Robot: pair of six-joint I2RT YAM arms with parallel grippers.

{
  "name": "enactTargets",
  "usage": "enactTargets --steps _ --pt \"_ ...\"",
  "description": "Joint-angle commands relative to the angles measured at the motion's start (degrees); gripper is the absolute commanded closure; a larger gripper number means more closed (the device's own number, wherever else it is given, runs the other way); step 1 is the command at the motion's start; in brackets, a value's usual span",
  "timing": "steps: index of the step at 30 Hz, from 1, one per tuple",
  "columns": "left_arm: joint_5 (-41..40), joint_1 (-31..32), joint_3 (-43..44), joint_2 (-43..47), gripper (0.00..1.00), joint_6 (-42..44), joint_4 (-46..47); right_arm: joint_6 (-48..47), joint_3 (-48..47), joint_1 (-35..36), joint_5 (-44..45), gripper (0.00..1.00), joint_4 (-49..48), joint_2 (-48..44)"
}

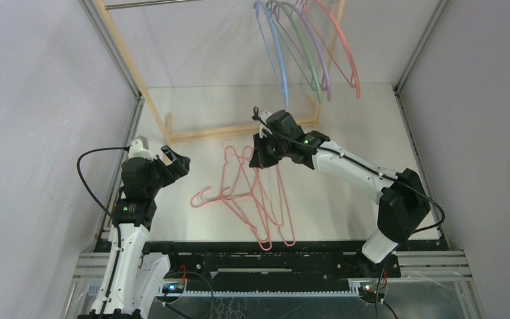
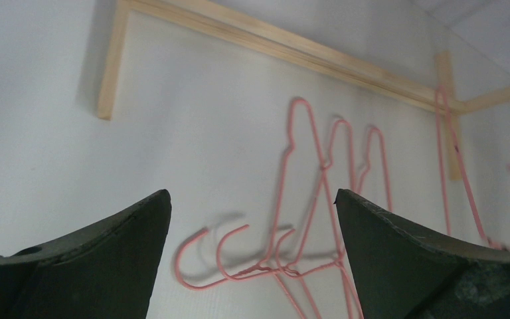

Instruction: Organize the hangers

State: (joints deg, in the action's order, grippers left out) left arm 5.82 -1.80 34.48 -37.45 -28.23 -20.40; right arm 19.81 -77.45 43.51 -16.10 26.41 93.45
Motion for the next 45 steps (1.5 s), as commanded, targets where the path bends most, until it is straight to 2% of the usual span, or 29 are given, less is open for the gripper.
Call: enactTargets --steps 1,6,10,17,31,41,45 --pt "11.5 -0.3 1.2 2.4 0.06 -2.9 5.6 8.1 -9.9 0.7 1.9 1.0 -7.7 5.4" --pt "20.3 2.4 2.6 2.4 0.08 -3.8 8.0 8.5 -24.6 3.2 4.7 1.0 -7.0 14.5" --pt "21.2 6.4 3.1 3.4 0.07 -2.8 7.9 10.1 -32.9 4.2 5.8 1.0 -6.8 20.3" --pt "20.6 8.1 1.9 4.9 0.07 -3.6 7.9 11.5 -41.8 4.5 7.2 1.0 -6.9 25.6" --pt "17.7 11.4 1.7 -2.4 0.08 -3.3 12.0 15.6 -48.6 4.0 4.0 1.0 -9.1 25.6" --pt "15.6 13.5 5.5 -9.3 0.16 -2.1 14.1 15.9 -50.1 3.4 1.6 1.0 -7.9 24.8" --pt "15.1 13.7 6.5 -10.8 0.25 -1.9 14.3 15.3 -50.0 3.1 1.4 1.0 -7.5 23.9"
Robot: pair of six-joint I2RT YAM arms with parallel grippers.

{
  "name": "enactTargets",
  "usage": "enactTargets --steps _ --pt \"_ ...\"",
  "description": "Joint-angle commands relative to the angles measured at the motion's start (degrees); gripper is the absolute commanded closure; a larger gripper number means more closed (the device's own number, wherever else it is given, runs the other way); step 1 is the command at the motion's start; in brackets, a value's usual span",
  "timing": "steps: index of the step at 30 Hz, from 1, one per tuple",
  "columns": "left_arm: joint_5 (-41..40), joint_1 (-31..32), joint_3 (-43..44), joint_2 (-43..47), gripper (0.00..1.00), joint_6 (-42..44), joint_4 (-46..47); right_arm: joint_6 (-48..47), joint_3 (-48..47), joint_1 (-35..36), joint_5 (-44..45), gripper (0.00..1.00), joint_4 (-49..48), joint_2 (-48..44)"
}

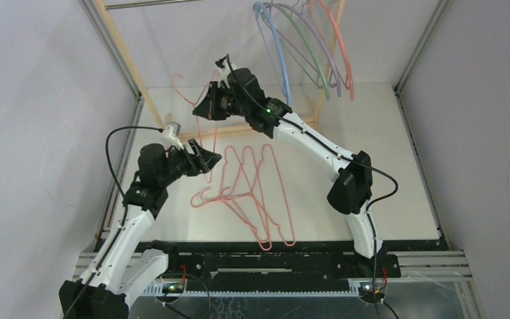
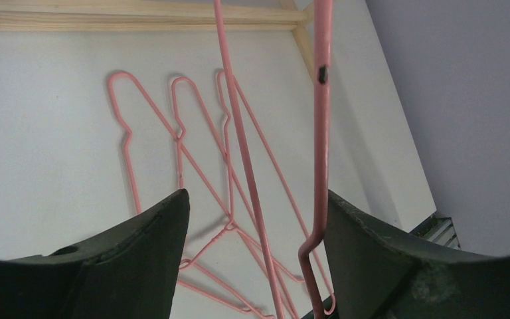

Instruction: Organize the hangers

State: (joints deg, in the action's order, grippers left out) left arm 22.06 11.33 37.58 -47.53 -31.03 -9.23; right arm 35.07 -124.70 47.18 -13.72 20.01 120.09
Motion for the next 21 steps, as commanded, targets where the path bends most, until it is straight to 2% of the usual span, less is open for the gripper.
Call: enactTargets --steps 1,2,5,6,7,8,10,12,13,14,16,21 --pt "-1.2 0.5 3.6 -1.1 0.29 1.0 3.2 0.0 -2.7 -0.7 -1.2 1.0 -1.1 -3.0" --pt "-1.3 0.6 3.8 -1.6 0.35 1.1 3.2 0.1 -2.7 -1.0 -1.4 1.0 -1.0 -3.0" --pt "-2.1 0.7 4.4 -2.5 0.65 0.8 3.1 0.2 -2.6 -1.5 -2.1 1.0 -0.5 -3.1" --pt "-2.5 0.7 4.6 -2.9 0.81 0.6 3.2 0.2 -2.5 -1.6 -2.2 1.0 -0.3 -3.2" --pt "-2.9 0.8 4.7 -3.1 0.92 0.3 3.2 0.2 -2.4 -1.6 -2.3 1.0 -0.3 -3.3" --pt "-3.1 0.7 4.8 -3.5 0.94 0.1 3.3 0.2 -2.3 -1.7 -2.5 1.0 -0.4 -3.4" --pt "-4.4 0.7 5.7 -4.2 0.86 -0.3 2.5 0.1 -2.3 -1.9 -2.6 1.0 -0.5 -3.6" --pt "-6.4 0.7 7.6 -5.1 0.85 0.3 0.2 -0.1 -2.3 -2.2 -2.7 1.0 -0.1 -4.0" --pt "-7.5 0.8 8.8 -5.6 0.88 0.8 -1.0 -0.3 -2.3 -2.4 -2.6 1.0 0.5 -4.2" --pt "-8.5 0.7 9.9 -6.2 0.96 1.5 -2.0 -0.6 -2.2 -2.6 -2.4 0.99 1.0 -4.5" --pt "-11.1 0.7 13.0 -7.9 1.0 3.2 -5.5 -1.5 -2.1 -2.9 -1.9 0.93 3.0 -5.4" --pt "-20.3 0.7 21.2 -11.5 1.0 6.5 -11.0 -5.5 1.8 -2.7 -1.1 0.67 5.4 -10.6"
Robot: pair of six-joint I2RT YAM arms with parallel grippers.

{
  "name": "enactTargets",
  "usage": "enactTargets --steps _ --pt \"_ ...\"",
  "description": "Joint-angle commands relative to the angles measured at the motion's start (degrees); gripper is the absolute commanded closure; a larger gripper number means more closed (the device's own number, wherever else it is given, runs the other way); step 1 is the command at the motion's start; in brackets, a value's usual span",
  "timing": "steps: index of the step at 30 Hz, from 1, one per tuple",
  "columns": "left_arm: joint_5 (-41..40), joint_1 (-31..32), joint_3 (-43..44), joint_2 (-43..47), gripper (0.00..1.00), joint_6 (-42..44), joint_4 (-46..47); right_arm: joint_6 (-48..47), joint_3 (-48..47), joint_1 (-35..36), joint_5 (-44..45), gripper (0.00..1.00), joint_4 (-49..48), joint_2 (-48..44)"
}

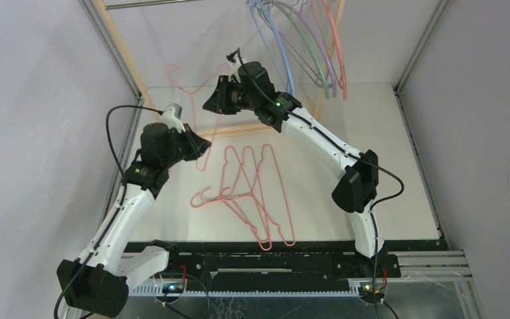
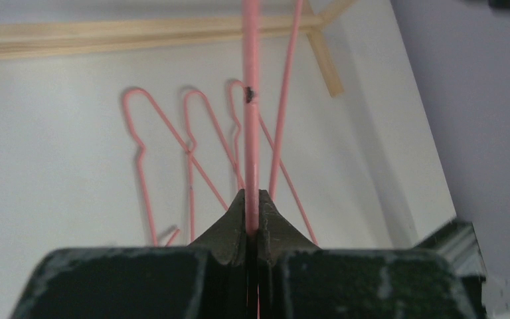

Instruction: Organize the hangers

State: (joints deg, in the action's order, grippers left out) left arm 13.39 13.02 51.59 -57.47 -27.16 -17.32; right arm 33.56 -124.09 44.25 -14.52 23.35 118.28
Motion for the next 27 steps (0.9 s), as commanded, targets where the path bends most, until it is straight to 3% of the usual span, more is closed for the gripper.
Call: enactTargets --steps 1,5,13,18,27 --pt "-13.3 -0.9 8.4 -2.1 1.0 2.8 -3.7 -4.9 2.7 0.4 -0.2 0.63 1.8 -10.4" --pt "-18.3 -1.0 12.0 -3.1 1.0 3.6 -5.4 -8.2 8.5 1.4 0.9 0.56 0.3 -17.6" --pt "-26.6 -0.4 19.4 -4.8 1.0 8.8 -8.3 -13.2 19.3 2.0 4.9 0.56 2.2 -26.1" --pt "-28.1 -0.3 24.8 -7.8 1.0 12.6 -9.6 -12.0 24.8 1.4 4.6 0.58 1.3 -28.8" --pt "-29.8 -0.2 30.5 -10.8 1.0 14.5 -9.9 -12.6 26.5 -0.4 3.4 0.59 1.2 -29.9"
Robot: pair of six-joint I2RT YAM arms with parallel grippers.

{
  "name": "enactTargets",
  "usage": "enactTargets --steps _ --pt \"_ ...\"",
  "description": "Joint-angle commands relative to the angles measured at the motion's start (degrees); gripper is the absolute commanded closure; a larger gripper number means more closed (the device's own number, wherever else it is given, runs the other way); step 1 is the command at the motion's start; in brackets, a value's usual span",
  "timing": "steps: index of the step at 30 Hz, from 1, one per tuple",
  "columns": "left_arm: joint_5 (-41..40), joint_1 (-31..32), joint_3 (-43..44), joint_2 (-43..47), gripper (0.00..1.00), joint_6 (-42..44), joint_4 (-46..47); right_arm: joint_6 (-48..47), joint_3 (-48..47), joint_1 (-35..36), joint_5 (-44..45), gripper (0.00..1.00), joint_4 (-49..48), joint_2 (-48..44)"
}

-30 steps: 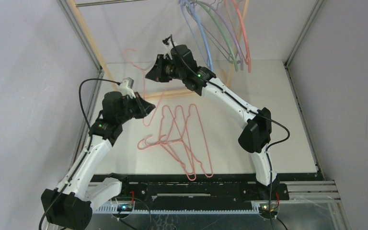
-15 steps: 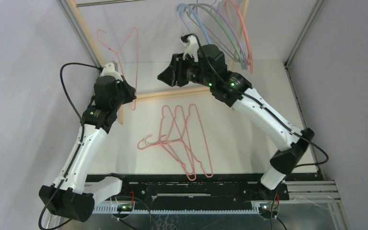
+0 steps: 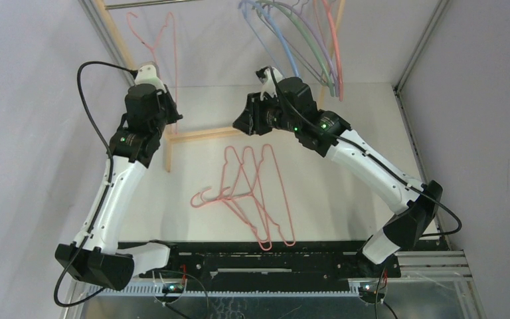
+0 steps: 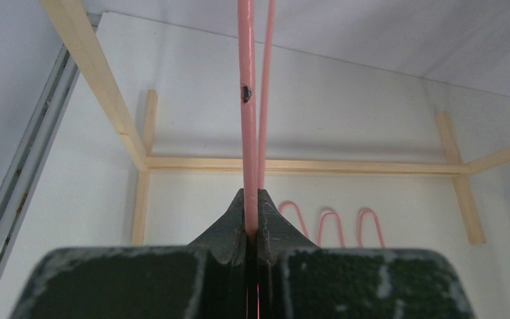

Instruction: Organize the hangers

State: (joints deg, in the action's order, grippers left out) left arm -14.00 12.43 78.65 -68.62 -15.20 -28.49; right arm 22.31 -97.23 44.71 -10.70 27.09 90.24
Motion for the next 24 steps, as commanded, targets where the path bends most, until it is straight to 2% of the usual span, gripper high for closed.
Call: enactTargets --steps 1,15,24 --pt "-2.8 0.4 3.6 0.3 1.0 2.8 1.4 -1.4 -0.3 -1.0 -0.5 0.59 -2.6 -1.8" --pt "-4.3 0.3 8.0 -3.7 1.0 4.7 3.5 -0.6 -0.1 -2.8 -1.9 0.6 -2.8 -0.6" --pt "-2.2 -1.4 10.8 -8.4 1.0 2.1 2.9 -0.5 0.6 -4.1 -2.4 0.61 -2.6 -0.6"
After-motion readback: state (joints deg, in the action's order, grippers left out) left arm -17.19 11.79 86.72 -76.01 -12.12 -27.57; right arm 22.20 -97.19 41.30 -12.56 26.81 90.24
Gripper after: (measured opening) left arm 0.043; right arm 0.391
